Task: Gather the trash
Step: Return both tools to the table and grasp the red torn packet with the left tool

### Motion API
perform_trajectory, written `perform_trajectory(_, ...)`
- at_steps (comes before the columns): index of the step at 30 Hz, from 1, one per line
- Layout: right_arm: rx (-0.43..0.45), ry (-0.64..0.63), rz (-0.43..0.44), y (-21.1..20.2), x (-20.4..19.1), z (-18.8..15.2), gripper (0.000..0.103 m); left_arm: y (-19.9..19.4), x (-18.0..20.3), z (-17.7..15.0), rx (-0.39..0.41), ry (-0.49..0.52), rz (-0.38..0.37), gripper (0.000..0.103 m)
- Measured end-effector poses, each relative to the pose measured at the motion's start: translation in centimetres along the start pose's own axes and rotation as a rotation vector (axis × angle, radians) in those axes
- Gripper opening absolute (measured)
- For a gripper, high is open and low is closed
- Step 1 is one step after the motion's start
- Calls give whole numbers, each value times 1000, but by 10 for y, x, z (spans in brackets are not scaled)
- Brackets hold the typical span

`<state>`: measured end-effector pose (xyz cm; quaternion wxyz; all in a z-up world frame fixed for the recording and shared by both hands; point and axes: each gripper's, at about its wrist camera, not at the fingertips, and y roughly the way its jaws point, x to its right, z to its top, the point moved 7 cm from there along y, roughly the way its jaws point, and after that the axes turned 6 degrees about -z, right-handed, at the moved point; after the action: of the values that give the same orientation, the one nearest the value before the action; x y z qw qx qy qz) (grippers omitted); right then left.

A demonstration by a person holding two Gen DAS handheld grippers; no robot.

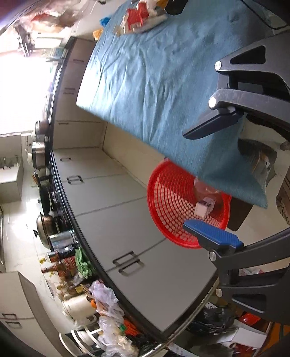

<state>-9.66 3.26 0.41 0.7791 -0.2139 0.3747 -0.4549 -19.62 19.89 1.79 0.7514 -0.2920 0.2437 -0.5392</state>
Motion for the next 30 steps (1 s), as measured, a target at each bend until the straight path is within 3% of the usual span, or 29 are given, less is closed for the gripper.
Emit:
perform_trajectory(8,55,108,-135,-59,84,-19,73,-13,59,9,-9,66,-186,77)
perform_trajectory(14,144,249,-258,-112,167,-16,76,-5,132,23,-61,123,-381,77)
perform_trajectory(18,171,327,-297,-131,211,-8,76,4,189,35,-92,159,-505,77)
perform_trajectory(24,166,409,-341,-131,266,12,76,9,280,50,20,394,-512,77)
perform_trajectory(30,104,486,-307,-107,296,39,76,26,344,58,35,569,-549,77)
